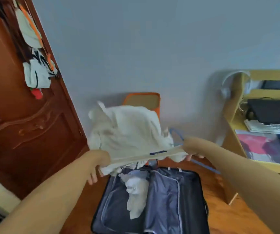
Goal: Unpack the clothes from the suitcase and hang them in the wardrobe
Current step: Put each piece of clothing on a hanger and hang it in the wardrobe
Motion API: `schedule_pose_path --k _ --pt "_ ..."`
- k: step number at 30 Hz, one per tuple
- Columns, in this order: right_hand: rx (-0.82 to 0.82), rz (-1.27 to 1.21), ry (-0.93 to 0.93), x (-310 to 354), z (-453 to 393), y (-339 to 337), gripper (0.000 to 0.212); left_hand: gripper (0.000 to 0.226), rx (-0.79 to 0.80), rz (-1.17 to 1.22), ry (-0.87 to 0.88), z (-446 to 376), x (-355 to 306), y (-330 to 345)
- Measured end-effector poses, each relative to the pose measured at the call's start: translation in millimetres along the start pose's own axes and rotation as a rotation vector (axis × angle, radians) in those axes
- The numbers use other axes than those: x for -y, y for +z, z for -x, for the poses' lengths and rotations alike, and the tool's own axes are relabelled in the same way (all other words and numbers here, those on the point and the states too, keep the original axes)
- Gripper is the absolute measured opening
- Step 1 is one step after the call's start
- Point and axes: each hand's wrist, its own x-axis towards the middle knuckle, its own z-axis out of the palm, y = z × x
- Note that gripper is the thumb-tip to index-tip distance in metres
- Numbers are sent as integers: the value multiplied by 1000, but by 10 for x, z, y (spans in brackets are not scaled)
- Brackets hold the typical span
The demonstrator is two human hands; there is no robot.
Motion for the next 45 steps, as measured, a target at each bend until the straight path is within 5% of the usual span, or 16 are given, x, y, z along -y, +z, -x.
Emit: schedule_pose_path --k 6,10,14,19,21,23,26,28,30,32,36,45 --pt "-227 -212 14 155 70 -508 21 25 -194 759 -242 -384 6 -631" --pt "-290 -300 -30 207 55 -655 16 15 -46 1406 -271 -282 -130 -880" --pt "-248 -467 -22 156 31 -585 18 17 120 1733 -191 -292 -261 -981" --pt "-291 -662 3 5 31 -654 20 26 597 1412 233 -168 -187 -1075" --pt "-298 -727 13 -75 36 -718 21 20 660 1321 316 -118 -157 -1062" --pt "-256 -752 8 -139 72 -748 18 14 531 1388 256 -119 -229 -1016" --pt "-55 -719 -93 -231 189 -703 9 15 -5 1546 17 -303 -466 -859" --pt "3 -715 -194 -265 291 -680 25 15 -428 1272 -2 -414 -581 -814" --pt "-168 -681 -247 -261 448 -726 24 8 -579 930 79 -435 -646 -816" --pt "-283 -674 -297 -270 630 -823 25 14 -573 818 130 -400 -699 -851" --pt "-200 -653 -419 -197 1139 -939 24 29 -591 647 188 -387 -747 -970" --pt "-302 -542 -379 202 1465 -875 22 14 -388 594 55 -322 -725 -1395"
